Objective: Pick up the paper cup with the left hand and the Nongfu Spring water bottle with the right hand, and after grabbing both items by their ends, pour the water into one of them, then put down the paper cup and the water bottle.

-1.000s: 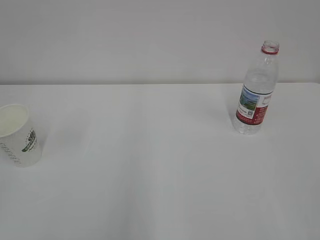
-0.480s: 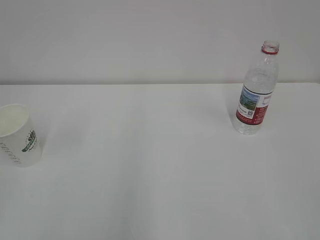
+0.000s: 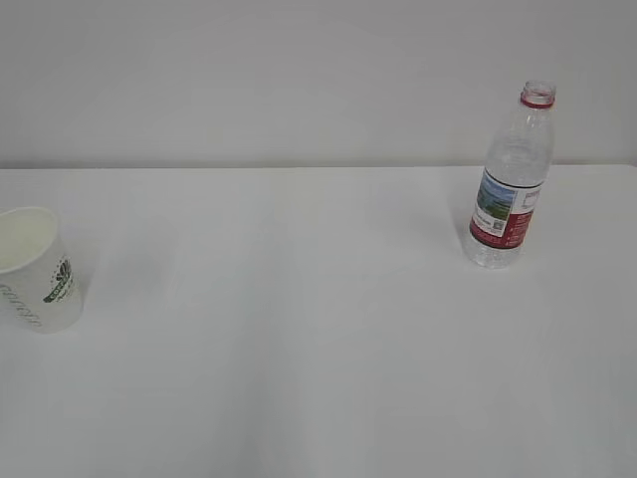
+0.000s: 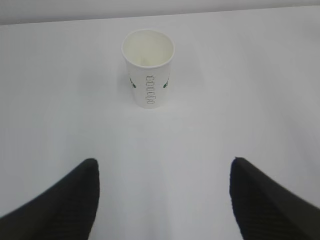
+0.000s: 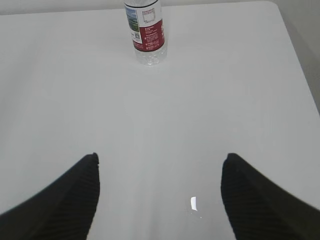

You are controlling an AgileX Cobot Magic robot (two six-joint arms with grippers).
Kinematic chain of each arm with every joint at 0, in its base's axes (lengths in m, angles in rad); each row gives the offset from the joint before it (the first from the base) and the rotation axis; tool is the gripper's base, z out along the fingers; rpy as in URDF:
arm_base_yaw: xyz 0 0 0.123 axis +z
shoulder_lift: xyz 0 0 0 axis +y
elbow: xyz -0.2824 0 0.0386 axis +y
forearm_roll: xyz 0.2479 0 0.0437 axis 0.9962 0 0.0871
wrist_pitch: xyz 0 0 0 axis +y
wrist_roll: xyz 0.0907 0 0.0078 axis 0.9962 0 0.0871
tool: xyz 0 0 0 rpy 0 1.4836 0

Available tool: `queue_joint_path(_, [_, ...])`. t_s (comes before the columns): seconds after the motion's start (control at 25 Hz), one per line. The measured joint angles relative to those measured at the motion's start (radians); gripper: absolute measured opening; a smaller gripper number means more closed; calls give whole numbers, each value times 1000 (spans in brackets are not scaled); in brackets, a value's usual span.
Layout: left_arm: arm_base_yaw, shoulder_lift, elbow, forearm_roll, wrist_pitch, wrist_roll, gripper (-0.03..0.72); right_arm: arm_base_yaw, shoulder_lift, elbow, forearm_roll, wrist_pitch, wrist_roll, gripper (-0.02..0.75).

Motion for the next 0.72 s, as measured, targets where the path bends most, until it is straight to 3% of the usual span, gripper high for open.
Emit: queue_joint_path(0.72, [0,0,0,0,0,0,591,0,0,0,0,0,0,568])
